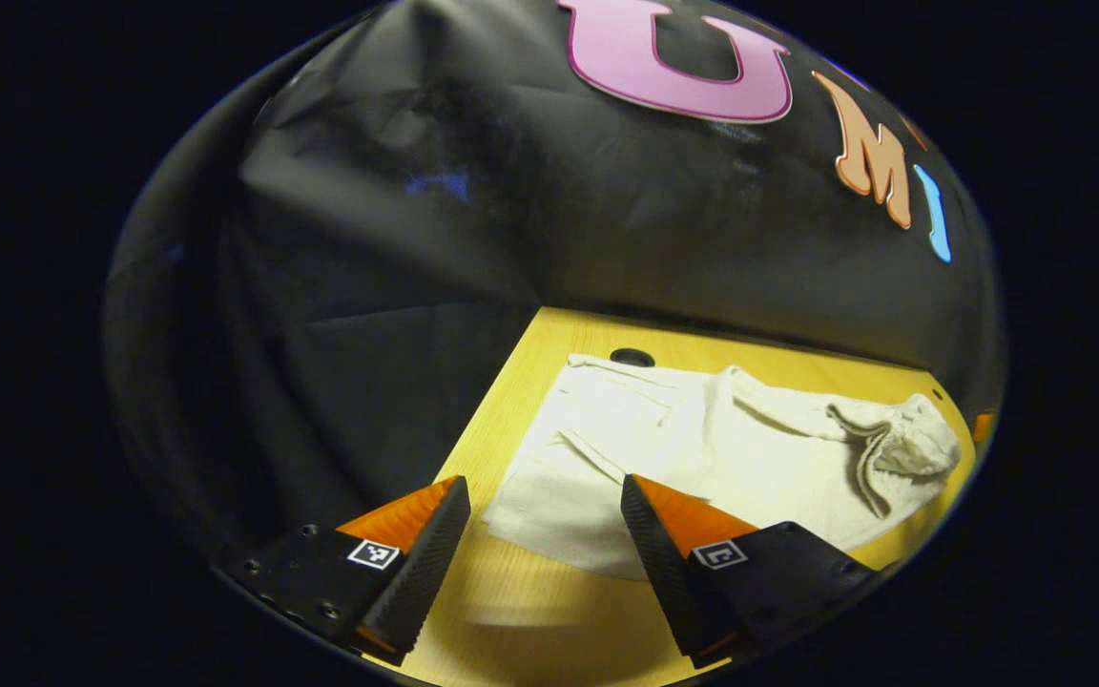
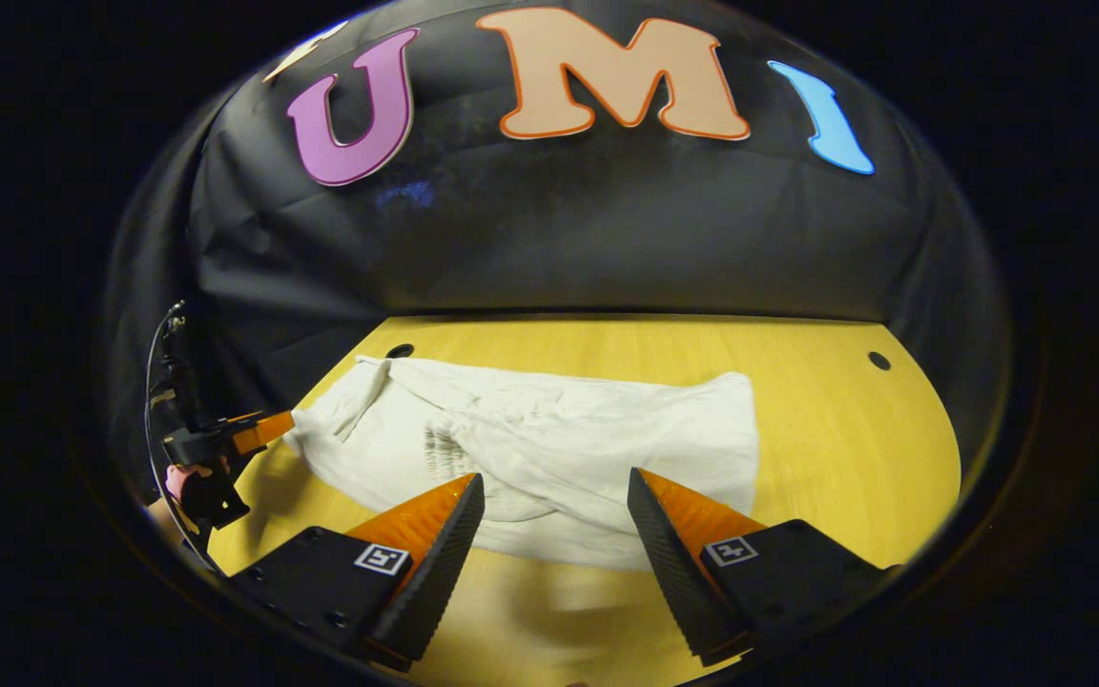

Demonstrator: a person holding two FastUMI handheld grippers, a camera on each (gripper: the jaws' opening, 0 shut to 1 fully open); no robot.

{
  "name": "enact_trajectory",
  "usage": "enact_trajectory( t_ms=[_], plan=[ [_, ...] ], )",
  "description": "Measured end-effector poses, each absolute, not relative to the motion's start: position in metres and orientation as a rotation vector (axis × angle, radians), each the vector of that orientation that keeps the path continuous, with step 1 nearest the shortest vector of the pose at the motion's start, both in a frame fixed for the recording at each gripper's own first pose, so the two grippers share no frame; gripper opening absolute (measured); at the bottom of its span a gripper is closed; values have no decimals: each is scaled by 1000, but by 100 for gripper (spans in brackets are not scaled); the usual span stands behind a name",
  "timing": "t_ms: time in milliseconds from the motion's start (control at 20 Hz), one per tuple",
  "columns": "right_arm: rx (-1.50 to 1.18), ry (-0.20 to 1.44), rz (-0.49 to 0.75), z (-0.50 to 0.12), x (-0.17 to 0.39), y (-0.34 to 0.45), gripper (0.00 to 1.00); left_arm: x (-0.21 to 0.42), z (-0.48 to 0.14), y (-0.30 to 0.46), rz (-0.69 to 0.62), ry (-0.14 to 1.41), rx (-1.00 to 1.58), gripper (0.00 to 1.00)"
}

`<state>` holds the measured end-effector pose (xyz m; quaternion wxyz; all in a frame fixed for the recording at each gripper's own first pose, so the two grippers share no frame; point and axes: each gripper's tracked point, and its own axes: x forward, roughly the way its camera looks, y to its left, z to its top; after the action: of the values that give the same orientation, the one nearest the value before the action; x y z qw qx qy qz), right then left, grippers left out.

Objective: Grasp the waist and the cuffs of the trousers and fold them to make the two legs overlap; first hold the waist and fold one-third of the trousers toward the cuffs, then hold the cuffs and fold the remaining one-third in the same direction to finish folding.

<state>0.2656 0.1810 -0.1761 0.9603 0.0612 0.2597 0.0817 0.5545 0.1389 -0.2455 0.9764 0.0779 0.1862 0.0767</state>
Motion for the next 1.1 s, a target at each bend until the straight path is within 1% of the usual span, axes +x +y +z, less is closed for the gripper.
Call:
enact_trajectory(
  t_ms=[50, 100, 150, 200, 250, 300, 350, 400, 500, 550, 600, 650, 800, 850, 950, 1000, 1050, 1100],
  plan=[
    [131, 523, 141, -174, 263, 171, 96, 559, -250, 141, 154, 384, 165, 95],
    [133, 523, 118, -172, 261, 160, 97, 563, -253, 141, 152, 393, 170, 95],
    [130, 526, 95, -172, 258, 150, 92, 563, -258, 141, 146, 403, 170, 95],
    [125, 537, 70, -173, 255, 139, 96, 564, -263, 142, 142, 414, 169, 95],
    [125, 541, 53, -171, 251, 131, 92, 564, -267, 142, 138, 431, 170, 95],
    [130, 538, 38, -169, 249, 125, 96, 565, -272, 142, 141, 445, 174, 95],
    [138, 536, 27, -168, 247, 120, 92, 564, -273, 143, 148, 451, 183, 95],
    [146, 533, 18, -166, 246, 116, 96, 566, -271, 142, 140, 442, 185, 95],
    [159, 541, 5, -166, 243, 112, 97, 566, -274, 144, 146, 453, 196, 94],
    [166, 551, 4, -168, 240, 111, 92, 566, -274, 145, 149, 458, 205, 94],
    [172, 551, 6, -167, 239, 113, 97, 568, -274, 143, 146, 456, 209, 93],
    [171, 547, 10, -167, 238, 115, 96, 567, -273, 141, 136, 462, 212, 93],
    [166, 552, 25, -167, 234, 119, 97, 567, -275, 136, 123, 473, 220, 77],
    [166, 552, 29, -167, 232, 120, 96, 568, -276, 133, 111, 473, 215, 76],
    [168, 549, 35, -165, 230, 121, 97, 568, -277, 130, 108, 488, 222, 60],
    [168, 548, 35, -164, 230, 121, 96, 569, -277, 124, 91, 484, 216, 57],
    [166, 545, 35, -165, 229, 120, 96, 570, -279, 120, 86, 495, 213, 45],
    [164, 542, 34, -163, 228, 119, 92, 570, -280, 117, 78, 497, 214, 34]
  ],
)
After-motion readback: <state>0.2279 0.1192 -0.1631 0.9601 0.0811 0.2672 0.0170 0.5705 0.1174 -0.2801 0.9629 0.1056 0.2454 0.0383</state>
